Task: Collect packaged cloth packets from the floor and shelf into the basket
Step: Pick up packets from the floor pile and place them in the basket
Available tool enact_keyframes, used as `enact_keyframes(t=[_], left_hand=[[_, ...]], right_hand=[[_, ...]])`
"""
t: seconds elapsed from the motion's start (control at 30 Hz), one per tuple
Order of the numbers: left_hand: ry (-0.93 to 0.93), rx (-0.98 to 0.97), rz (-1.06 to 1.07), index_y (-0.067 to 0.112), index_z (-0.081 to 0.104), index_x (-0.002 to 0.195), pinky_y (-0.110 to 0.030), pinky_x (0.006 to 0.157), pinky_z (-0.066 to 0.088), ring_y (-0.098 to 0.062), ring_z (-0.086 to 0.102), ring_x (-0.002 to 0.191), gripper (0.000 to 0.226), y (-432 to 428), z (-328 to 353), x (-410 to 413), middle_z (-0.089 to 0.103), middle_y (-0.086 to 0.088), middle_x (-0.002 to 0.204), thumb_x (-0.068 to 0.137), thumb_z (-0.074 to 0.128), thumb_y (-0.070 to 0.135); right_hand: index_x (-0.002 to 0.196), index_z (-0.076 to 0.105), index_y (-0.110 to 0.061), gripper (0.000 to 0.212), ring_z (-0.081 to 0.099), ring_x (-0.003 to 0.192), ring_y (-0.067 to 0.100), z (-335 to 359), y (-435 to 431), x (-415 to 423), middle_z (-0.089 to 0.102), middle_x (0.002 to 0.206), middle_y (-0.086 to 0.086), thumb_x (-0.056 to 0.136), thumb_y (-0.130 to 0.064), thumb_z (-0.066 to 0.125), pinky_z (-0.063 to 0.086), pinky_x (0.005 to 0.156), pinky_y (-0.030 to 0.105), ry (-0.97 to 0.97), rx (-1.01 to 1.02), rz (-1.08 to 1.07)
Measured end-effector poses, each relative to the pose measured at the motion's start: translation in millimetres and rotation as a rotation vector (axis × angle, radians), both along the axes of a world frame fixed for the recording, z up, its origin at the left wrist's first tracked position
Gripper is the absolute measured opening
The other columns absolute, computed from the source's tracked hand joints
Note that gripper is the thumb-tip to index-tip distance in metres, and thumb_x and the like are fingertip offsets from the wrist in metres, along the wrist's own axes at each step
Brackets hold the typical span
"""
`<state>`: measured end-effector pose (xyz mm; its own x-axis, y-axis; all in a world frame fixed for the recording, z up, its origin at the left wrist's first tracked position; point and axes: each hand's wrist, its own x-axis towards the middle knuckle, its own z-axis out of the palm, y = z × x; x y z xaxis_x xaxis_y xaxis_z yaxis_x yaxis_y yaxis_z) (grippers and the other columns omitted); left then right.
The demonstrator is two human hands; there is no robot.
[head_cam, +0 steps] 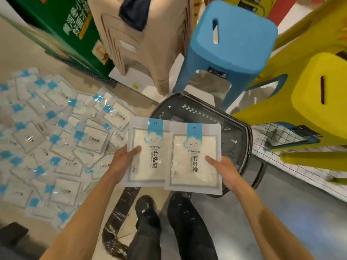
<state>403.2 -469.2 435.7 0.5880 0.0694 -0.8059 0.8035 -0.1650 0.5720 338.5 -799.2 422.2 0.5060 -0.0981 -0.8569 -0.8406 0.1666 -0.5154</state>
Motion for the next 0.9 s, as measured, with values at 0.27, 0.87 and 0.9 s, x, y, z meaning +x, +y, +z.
enact_keyframes(t=[0.27,0.87,0.9], left_hand=[[0.13,0.021,-0.182,0.013,0.07,0.102,-0.033,0.072,0.057,-0.017,0.075,0.079,0.014,-73.2,-89.2,37.8,0.078,-0.003,0.09,0.099,0.062,0.024],[0.185,0.091,-0.35,0.017,0.07,0.111,-0.042,0.09,0.057,-0.027,0.072,0.098,0.024,-116.8,-389.5,112.9,0.075,-0.008,0.105,0.093,0.07,0.033],[0.171,0.094,-0.36,0.017,0.07,0.11,-0.042,0.094,0.055,-0.026,0.072,0.097,0.022,-116.1,-403.0,114.2,0.075,-0.009,0.107,0.094,0.069,0.032]], right_hand=[[0.118,0.07,-0.01,0.029,0.072,0.099,0.025,-85.1,-47.8,-37.9,0.074,0.11,0.009,0.091,-0.019,0.071,0.056,0.092,0.045,0.139,-0.034,-0.244],[0.098,0.07,-0.015,0.01,0.071,0.086,0.017,-370.9,-57.8,-6.7,0.073,0.097,0.003,0.088,-0.017,0.075,0.06,0.075,0.03,0.166,-0.087,-0.456],[0.099,0.069,-0.016,0.013,0.071,0.09,0.019,-384.3,-56.4,-5.6,0.073,0.1,0.004,0.087,-0.018,0.076,0.058,0.082,0.034,0.169,-0.109,-0.47]])
